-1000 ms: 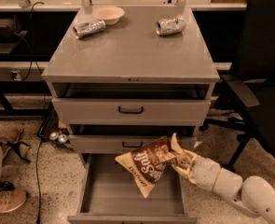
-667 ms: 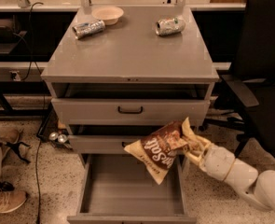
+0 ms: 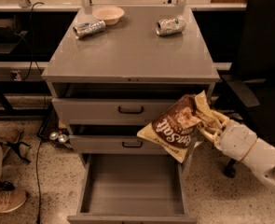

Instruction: Pick brown chip bag from bottom drawer and place on counter

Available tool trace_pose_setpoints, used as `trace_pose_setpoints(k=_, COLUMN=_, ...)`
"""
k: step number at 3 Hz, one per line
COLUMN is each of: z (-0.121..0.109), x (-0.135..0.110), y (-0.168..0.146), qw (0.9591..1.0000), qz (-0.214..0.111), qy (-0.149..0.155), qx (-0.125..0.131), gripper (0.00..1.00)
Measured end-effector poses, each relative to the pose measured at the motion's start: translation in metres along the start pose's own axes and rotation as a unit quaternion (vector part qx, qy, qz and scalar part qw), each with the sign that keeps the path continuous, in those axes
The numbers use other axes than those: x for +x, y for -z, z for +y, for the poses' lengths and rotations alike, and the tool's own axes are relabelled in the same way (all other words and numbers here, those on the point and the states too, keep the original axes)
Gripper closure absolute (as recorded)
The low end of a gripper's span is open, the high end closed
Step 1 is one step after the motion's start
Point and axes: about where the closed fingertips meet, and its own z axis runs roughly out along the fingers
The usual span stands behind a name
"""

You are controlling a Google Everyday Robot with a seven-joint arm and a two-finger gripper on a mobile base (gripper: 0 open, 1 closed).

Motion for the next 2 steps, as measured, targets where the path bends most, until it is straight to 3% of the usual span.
trace_pose_setpoints(k=2, z=-0.0120, x=-0.0120, y=-0.0068, qw=0.9997, qz=-0.017, qy=0.008, qx=0.018, gripper=1.00)
